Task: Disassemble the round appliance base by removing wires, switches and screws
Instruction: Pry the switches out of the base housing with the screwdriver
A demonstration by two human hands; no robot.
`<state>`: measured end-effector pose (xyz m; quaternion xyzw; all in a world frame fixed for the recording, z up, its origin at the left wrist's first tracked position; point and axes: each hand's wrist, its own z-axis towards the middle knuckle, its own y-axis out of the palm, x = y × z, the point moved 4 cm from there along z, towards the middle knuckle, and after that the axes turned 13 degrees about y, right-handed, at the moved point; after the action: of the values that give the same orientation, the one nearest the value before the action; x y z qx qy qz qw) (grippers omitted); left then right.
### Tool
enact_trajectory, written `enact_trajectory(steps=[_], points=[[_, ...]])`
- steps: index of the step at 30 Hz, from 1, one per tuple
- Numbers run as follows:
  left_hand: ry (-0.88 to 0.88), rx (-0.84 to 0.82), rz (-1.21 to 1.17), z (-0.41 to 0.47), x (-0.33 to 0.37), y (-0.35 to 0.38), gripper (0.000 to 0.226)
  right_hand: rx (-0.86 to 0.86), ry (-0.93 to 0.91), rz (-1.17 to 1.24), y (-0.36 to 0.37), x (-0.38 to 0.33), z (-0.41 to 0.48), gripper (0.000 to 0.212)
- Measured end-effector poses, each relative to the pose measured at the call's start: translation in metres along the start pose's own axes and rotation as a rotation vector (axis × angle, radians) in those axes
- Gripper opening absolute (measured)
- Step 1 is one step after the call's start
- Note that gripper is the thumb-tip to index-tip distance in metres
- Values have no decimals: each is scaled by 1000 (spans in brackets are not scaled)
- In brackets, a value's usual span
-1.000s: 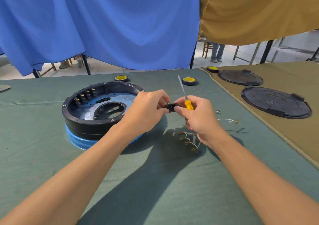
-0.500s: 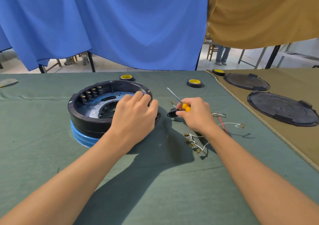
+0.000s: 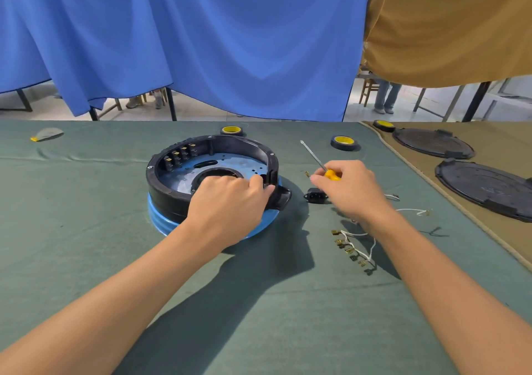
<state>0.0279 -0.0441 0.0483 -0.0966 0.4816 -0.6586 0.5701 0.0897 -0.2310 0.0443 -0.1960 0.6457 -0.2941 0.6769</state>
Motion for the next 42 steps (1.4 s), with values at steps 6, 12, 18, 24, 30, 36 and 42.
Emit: enact_trajectory(steps=[6,12,18,24,30,36,42], points=[[-112,-172,-222,17,7,9,35,-52,107,108,21,-26,-19,55],[-101,-366,-638,15,-26,-9,43,-133,199,129,30,-26,-20,43],[-802,146,-693,-39,-129,18,25,-133,183,31,28,-18,-29,36],[-1006,166,-1538,-77,-120,67,31,-172,142,-75,15,-19,-44,39],[-902,282,-1436,-65,-106,58,29,19,0,-314,2,-35,-48,48],[-789,179,-1281,-69,-103,49,45,89,-186,-323,6,-53,-52,46],[-822,250,-1320,-79,-93,48,41,-196,-310,-254,25,-78,-59,32]])
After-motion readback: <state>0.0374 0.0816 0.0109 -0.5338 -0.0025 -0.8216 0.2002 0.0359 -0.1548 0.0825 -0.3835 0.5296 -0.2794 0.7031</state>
